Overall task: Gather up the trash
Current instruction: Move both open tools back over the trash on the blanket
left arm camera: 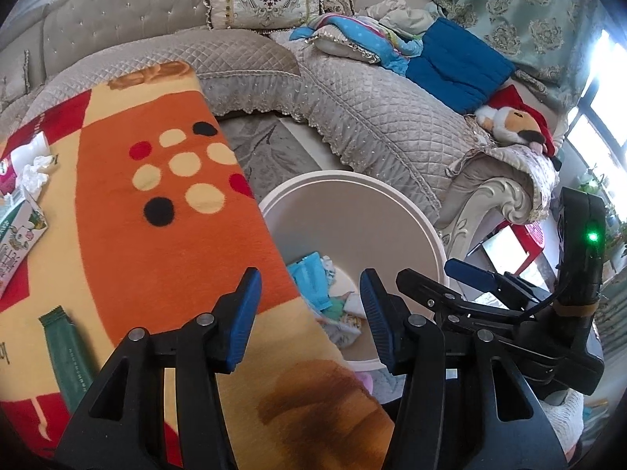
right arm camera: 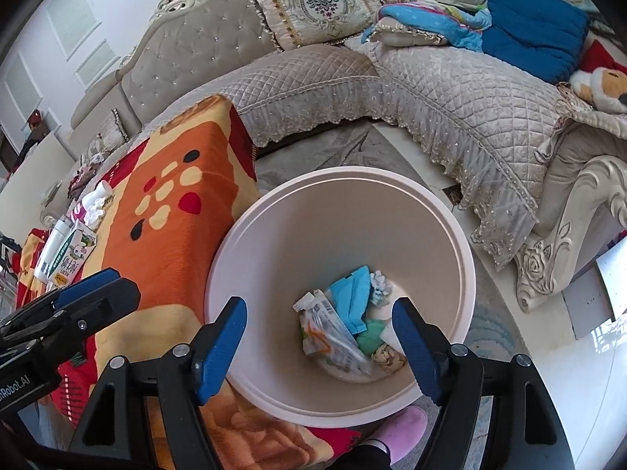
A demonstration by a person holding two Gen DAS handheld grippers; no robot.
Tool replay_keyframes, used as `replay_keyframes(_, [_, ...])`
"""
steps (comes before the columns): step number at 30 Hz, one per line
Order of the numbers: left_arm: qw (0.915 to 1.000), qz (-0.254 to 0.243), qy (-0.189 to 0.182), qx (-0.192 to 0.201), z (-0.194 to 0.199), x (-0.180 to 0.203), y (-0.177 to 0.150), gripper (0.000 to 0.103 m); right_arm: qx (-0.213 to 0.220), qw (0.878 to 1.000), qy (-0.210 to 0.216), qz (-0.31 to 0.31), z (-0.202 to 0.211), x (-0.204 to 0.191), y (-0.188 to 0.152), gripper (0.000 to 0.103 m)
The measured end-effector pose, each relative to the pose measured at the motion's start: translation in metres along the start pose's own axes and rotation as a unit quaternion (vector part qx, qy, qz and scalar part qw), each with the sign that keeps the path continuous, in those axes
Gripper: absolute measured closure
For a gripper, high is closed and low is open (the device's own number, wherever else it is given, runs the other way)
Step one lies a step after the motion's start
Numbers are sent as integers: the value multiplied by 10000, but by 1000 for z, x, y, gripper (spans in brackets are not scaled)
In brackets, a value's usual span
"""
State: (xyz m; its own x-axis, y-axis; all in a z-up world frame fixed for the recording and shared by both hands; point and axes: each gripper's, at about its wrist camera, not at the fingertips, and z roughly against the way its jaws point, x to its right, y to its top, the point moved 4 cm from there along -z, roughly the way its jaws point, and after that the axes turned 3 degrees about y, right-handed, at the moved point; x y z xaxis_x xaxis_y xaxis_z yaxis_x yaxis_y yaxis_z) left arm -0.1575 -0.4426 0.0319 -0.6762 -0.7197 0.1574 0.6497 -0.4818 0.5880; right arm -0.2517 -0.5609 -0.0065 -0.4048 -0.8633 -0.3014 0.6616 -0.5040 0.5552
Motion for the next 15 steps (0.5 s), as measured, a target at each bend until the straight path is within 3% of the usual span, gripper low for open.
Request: replay_keyframes(15, [9992,247,236,200,23,-34,-6,52,106,9994,86,325,9,-42,2,28])
